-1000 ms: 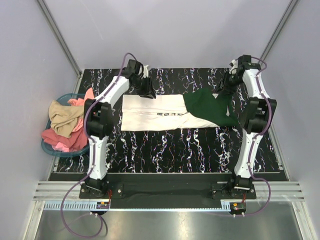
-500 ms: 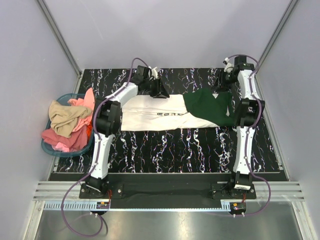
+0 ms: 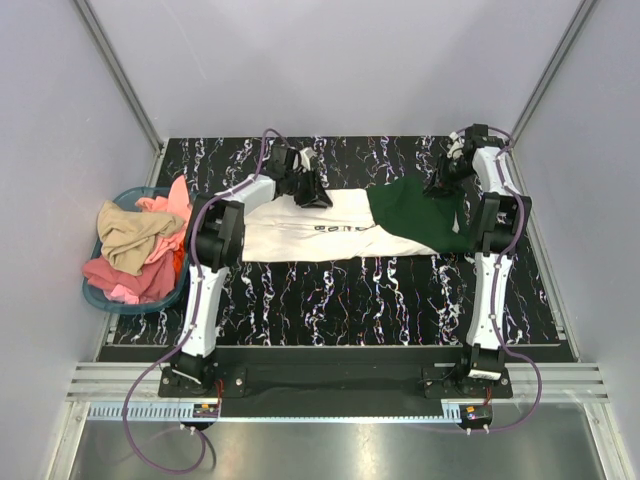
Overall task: Fold and stack the t-shirts
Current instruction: Fold the tshirt
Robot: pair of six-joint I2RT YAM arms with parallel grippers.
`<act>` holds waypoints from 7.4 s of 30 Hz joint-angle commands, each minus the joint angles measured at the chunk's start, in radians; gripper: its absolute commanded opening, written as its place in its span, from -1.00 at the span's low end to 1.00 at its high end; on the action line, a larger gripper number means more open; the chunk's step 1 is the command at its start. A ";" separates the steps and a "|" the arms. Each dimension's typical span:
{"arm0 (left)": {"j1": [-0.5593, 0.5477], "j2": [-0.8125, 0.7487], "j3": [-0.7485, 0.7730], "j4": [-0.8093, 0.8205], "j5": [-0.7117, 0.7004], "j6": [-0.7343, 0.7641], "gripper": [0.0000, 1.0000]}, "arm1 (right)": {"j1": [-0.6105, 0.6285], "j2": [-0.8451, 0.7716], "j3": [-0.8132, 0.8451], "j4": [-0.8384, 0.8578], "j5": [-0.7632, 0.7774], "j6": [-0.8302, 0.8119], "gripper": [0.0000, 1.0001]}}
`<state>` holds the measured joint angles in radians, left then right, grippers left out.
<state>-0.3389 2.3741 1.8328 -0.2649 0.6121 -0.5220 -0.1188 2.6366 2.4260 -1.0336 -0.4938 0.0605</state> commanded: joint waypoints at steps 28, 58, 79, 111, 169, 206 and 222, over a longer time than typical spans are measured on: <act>-0.063 -0.380 -0.609 0.012 -0.229 0.042 -0.35 | 0.004 -0.595 -0.895 0.314 0.167 0.088 -0.35; -0.159 -0.432 -0.311 -0.018 -0.057 0.053 -0.24 | -0.024 -0.872 -1.138 0.288 0.352 0.199 -0.28; -0.253 -0.050 -0.012 0.132 -0.123 0.027 -0.19 | -0.022 -0.466 -0.700 0.345 -0.058 -0.053 -0.22; -0.252 -0.050 0.017 0.115 -0.081 0.013 -1.00 | 0.038 -0.216 -0.466 0.259 -0.152 -0.186 -0.17; -0.232 -0.185 -0.147 0.027 -0.328 -0.036 -1.00 | 0.100 -0.333 -0.533 0.521 -0.016 -0.389 -1.00; -0.198 -0.122 -0.087 -0.043 -0.305 -0.017 -0.78 | 0.099 -0.435 -0.579 0.624 0.137 -0.138 -0.12; -0.284 -0.401 -0.225 -0.119 -0.186 0.047 -0.48 | 0.056 -1.063 -1.218 0.164 0.274 0.358 -0.97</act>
<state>-0.5518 2.0384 1.6638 -0.4229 0.3378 -0.4934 -0.0654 1.5959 1.3357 -0.7895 -0.2493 0.3450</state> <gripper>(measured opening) 0.269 0.024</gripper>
